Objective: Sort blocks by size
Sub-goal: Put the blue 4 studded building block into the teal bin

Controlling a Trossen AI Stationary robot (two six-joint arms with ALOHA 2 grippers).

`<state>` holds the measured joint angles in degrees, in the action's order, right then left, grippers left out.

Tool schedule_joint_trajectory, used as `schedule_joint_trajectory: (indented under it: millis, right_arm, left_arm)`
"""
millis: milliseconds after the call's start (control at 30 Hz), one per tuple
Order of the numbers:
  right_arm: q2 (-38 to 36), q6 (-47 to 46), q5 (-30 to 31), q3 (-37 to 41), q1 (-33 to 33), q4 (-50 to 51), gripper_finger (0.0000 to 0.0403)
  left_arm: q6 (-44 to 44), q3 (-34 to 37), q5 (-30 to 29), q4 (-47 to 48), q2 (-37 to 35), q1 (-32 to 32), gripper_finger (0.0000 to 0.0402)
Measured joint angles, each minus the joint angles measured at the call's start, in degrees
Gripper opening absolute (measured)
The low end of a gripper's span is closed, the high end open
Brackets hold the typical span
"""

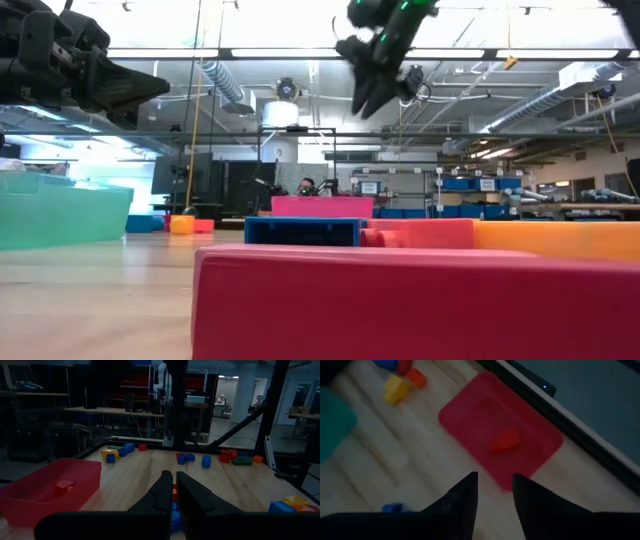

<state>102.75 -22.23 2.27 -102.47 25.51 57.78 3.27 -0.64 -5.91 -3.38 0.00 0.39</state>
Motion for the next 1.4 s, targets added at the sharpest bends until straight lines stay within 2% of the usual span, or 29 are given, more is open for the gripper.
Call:
schedule_joint_trajectory:
  millis: [200,367,533,800,967,1167,1400]
  right_arm:
    - [-15.4,-16.3,6.6,17.4,-10.1,-7.8,0.0125]
    - [-23.3,-29.8,17.7,26.2,-20.7,-9.8,0.0117]
    - [-26.1,-41.6,24.0,31.3,-30.6,-9.6,0.0095]
    - [-26.0,-55.1,31.2,40.5,-43.3,-11.5,0.0045]
    - [-26.0,-57.3,31.8,48.8,-48.1,-20.0,0.001]
    - [-26.1,-57.5,34.2,61.0,-50.5,-39.3,0.0013]
    - [-26.1,-47.4,33.9,72.2,-50.5,-63.7,0.0009]
  left_arm:
    - [0.0,0.0,0.0,0.0,0.0,0.0,0.0032]
    - [0.0,0.0,0.0,0.0,0.0,0.0,0.0032]
    - [0.0,0.0,0.0,0.0,0.0,0.0,0.0032]
    - [0.0,0.0,0.0,-0.1,0.0,0.0,0.0032]
    - [0.0,0.0,0.0,-0.1,0.0,0.0,0.0032]
    - [3.0,0.0,0.0,-0.1,0.0,0.0,0.0032]
    - [5.4,0.0,0.0,-0.3,0.0,0.0,0.0034]
